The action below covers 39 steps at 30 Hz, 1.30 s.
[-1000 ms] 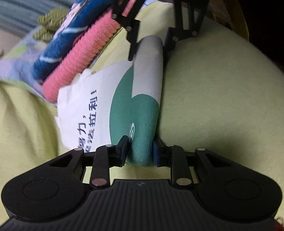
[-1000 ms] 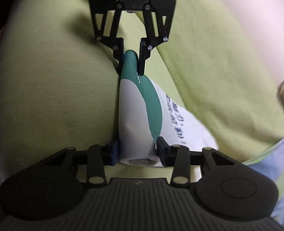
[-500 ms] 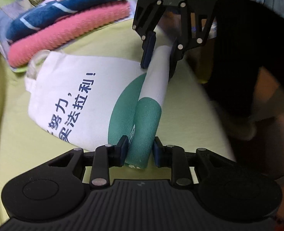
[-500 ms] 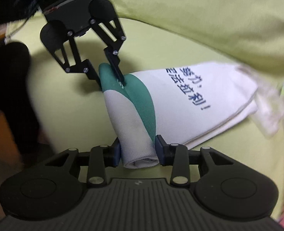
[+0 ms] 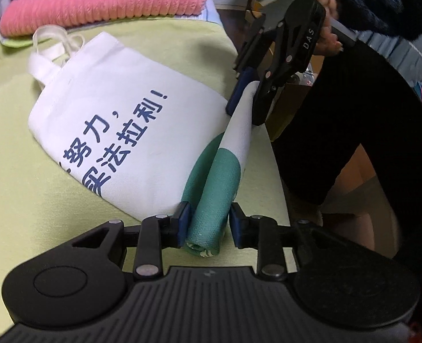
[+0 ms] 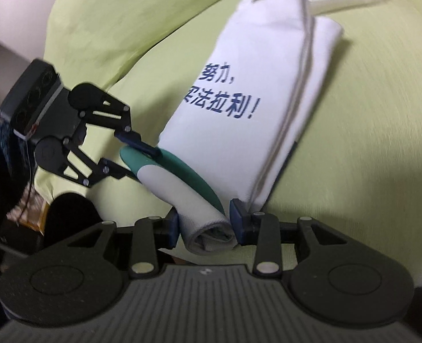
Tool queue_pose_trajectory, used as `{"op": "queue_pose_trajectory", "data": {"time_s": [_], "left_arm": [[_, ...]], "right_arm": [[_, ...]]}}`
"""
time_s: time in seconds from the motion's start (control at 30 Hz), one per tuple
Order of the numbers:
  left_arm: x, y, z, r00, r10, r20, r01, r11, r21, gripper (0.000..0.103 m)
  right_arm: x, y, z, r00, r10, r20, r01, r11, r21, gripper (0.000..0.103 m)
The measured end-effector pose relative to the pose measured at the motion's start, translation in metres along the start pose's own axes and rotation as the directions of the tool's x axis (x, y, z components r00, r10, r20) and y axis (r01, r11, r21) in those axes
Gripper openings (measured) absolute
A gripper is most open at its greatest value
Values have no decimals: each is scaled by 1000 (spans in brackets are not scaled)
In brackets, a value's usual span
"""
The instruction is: Fold shopping bag
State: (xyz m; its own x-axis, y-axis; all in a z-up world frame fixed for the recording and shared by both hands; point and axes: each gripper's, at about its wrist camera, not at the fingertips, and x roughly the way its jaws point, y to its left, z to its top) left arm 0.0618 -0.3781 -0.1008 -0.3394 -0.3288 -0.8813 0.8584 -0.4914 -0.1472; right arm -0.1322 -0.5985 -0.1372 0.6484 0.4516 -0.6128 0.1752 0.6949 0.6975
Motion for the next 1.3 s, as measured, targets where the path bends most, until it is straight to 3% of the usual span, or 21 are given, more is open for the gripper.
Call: {"op": "queue_pose_trajectory", "data": {"time_s": [0.17,0.27,0.37,0.47,0.53,0.63,0.9,1.03,1.13,1.23,1.27,1.3], "left_arm": [[-7,5,1,1000,13,15,-12,999,-40,40],[-15,-1,0,994,100,48,-97,994,-43,43],[-30,-13,-3,974,206,94,-203,978,-47,35],[-44,-33,-3,951,269,153,-269,963,-18,32],[-47,-42,0,950,258,176,-263,965,3,27],[-28,-49,7,951,271,146,-280,959,47,22],[10,-37,15,944,321,75,-326,943,72,21],[13,-33,13,945,317,77,-320,946,40,21],[14,-34,12,943,321,86,-324,946,26,20],[15,-34,13,941,326,90,-328,945,11,20],[15,-35,14,939,331,93,-333,943,10,20],[16,-35,13,938,333,98,-336,942,5,20]], "right_arm": [[5,-9,-3,999,35,16,-37,988,151,32],[3,-17,-6,998,54,36,-60,974,219,31],[2,-28,-9,996,73,54,-86,952,293,29],[-1,-31,-8,996,74,51,-87,937,338,28],[-1,-32,-5,997,72,38,-81,927,367,28],[-1,-34,1,998,70,9,-67,912,405,28],[0,-36,12,999,50,-21,-33,863,505,27],[-4,-31,6,1000,19,19,-26,859,512,27],[-11,-15,4,997,-50,67,14,891,454,28],[-32,9,-10,972,-175,157,108,926,360,34],[-38,23,-15,945,-258,201,189,933,307,44],[-43,41,-21,893,-359,271,297,923,243,45]]}}
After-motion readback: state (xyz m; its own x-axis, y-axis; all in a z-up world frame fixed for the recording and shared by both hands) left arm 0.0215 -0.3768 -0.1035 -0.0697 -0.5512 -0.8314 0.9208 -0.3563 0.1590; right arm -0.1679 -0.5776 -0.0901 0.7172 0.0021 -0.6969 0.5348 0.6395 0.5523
